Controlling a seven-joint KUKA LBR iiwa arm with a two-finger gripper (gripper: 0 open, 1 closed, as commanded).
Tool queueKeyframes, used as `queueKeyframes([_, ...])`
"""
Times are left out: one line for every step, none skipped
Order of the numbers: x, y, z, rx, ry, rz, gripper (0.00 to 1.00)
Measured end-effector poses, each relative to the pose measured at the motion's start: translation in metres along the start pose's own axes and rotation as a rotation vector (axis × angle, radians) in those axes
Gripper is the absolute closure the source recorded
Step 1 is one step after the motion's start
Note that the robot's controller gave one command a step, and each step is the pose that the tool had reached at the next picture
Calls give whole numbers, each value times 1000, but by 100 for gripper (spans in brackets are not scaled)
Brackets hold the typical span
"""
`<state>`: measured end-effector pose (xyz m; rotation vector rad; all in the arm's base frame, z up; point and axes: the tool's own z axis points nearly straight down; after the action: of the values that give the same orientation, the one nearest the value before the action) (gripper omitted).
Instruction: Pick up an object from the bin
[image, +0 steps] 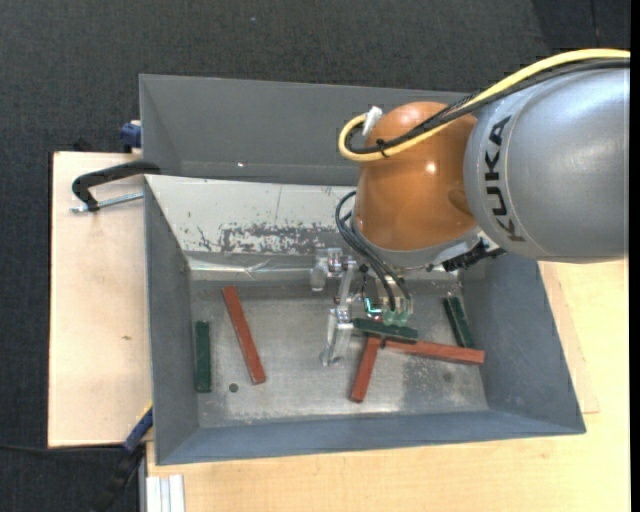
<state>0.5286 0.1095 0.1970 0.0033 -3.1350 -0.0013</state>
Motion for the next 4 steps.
queueKeyframes([-2, -1, -4, -1, -8, 1, 0])
queueKeyframes([-4, -34, 16, -1, -10, -83, 0])
queueKeyframes([-3, -75, 26, 1, -7, -113, 0])
queueKeyframes([-21, -86, 70, 2, -13, -254, 0])
